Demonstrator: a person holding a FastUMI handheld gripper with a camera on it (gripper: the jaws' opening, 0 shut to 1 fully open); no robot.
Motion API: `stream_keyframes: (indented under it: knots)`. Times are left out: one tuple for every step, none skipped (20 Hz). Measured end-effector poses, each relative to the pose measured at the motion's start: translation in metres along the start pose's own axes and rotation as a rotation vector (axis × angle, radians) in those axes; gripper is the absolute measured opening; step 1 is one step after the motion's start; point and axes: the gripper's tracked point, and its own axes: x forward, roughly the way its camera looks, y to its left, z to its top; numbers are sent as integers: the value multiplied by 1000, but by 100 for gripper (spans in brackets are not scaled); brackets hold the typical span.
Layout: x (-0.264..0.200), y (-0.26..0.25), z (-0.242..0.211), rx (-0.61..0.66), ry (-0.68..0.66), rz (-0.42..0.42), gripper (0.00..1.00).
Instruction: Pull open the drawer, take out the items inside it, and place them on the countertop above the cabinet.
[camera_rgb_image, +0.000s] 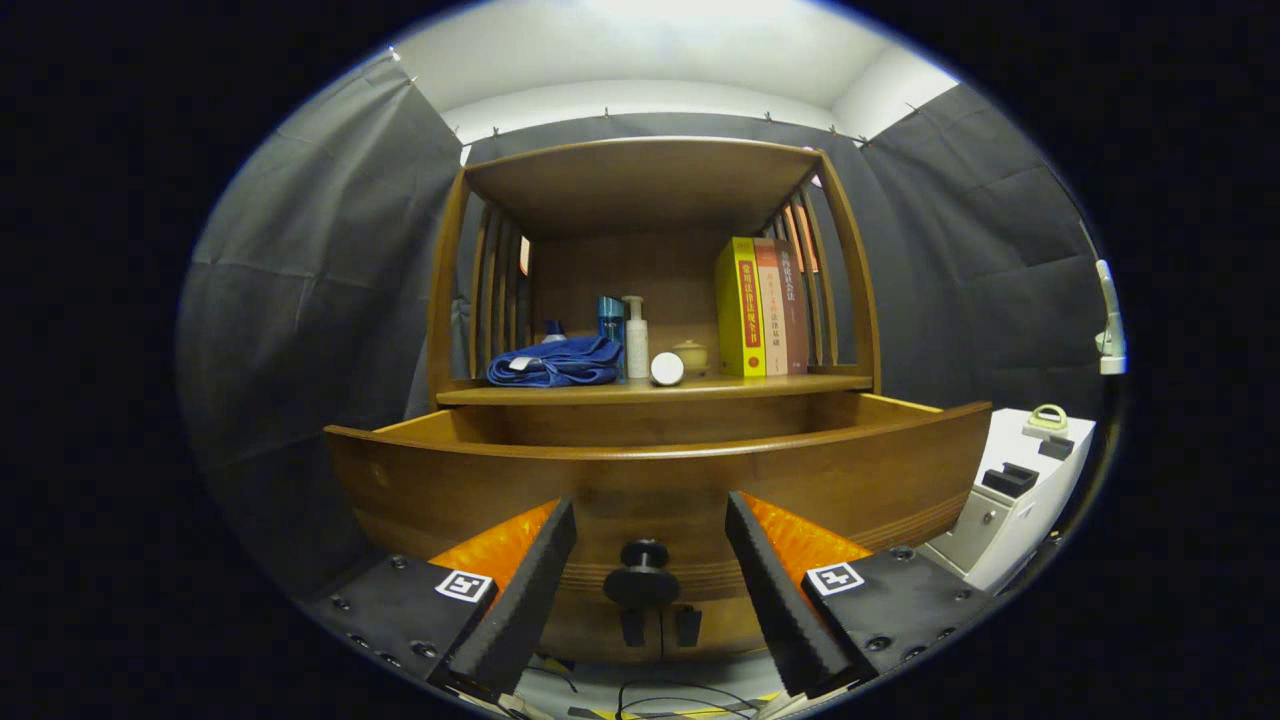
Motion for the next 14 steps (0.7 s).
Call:
stream_keyframes:
  knots:
    - [3,-3,-3,12,10,-6,98]
    - [6,-6,-4,23,18,-10,98]
    - [10,-8,-6,33,26,-13,98]
    - [11,-9,-8,41,37,-11,98]
    - [13,-10,-9,46,44,-11,98]
    - [16,-12,-11,48,49,-17,97]
    - [15,-14,-10,46,44,-26,97]
    - [18,-13,-10,36,38,-23,97]
    - [17,-13,-11,13,42,-28,98]
    - [18,-14,-11,-5,39,-31,98]
    - [17,-15,-10,-15,41,-32,99]
    - [18,-14,-10,-13,43,-33,99]
    - [20,-14,-10,-11,51,-32,99]
    - [21,-15,-10,-9,54,-30,99]
